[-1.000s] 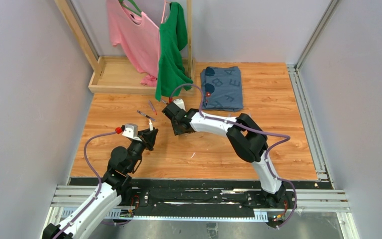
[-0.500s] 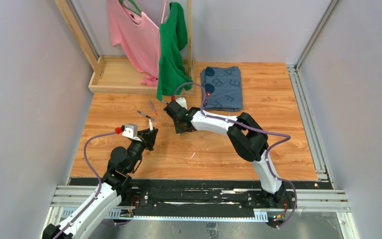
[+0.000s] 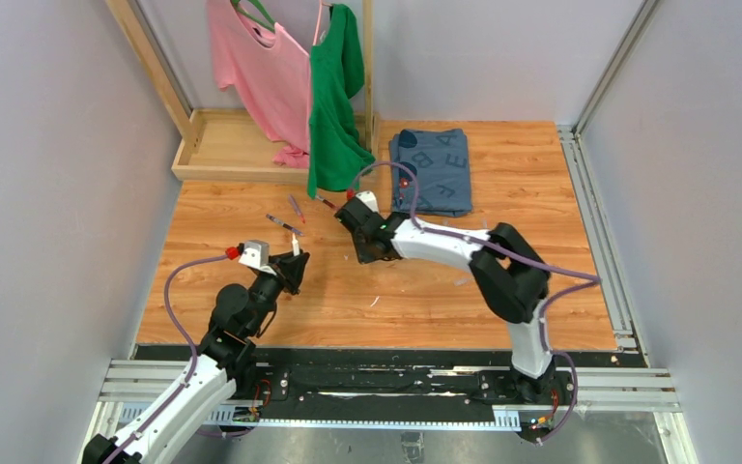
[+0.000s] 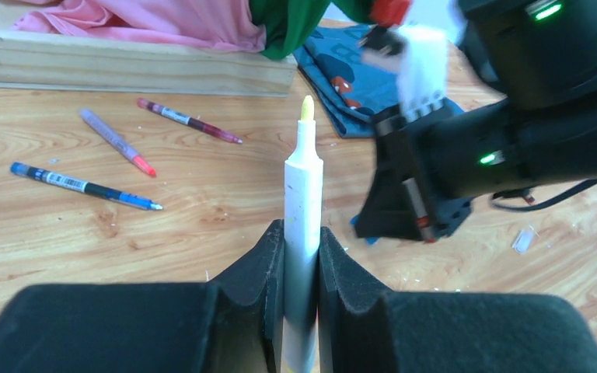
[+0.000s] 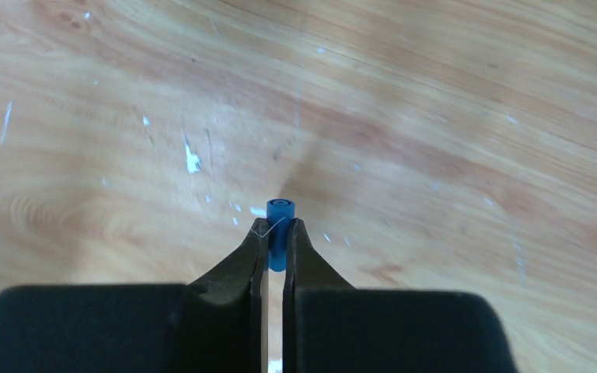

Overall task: Insert the pens into the pen caps
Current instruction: Insert the pen cap onto the pen.

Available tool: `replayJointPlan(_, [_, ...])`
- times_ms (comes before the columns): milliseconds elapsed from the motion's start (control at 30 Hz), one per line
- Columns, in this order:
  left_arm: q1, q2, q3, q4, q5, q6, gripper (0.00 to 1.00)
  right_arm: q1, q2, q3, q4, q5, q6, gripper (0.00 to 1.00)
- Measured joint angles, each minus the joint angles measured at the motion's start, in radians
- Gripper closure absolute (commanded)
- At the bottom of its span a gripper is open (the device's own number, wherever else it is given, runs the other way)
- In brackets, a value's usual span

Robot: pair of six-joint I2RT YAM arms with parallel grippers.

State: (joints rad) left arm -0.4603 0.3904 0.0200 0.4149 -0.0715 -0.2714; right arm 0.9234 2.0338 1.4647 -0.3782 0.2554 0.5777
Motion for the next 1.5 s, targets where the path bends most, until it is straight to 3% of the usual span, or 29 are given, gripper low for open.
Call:
replayJointPlan(333, [0.0,0.012,0.016,-0.021,0.088,-0.043,1.0,-0.108,-0.498,-0.368,0.105,-0.075,-0.093,0.99])
replayJointPlan(567, [0.0,0.086,0.142,-0.02,0.286,-0.178,1.0,-0.212,-0.701,-0.608,0.249,-0.318,-0.11,1.0])
replayJointPlan(767, [0.0,0.161,0.248,0.047,0.498,-0.325,1.0,-0.244,-0.84,-0.665,0.423,-0.505,-0.054,1.0])
replayJointPlan(1167, [-0.089,0.238,0.34,0.122,0.717,-0.327,1.0,-0.244,-0.902,-0.678,0.835,-0.622,0.142,0.99])
replayJointPlan(1500, [-0.098,0.334,0.371,0.13,0.789,-0.308,1.0,-0.227,-0.886,-0.679,1.015,-0.653,0.208,0.99])
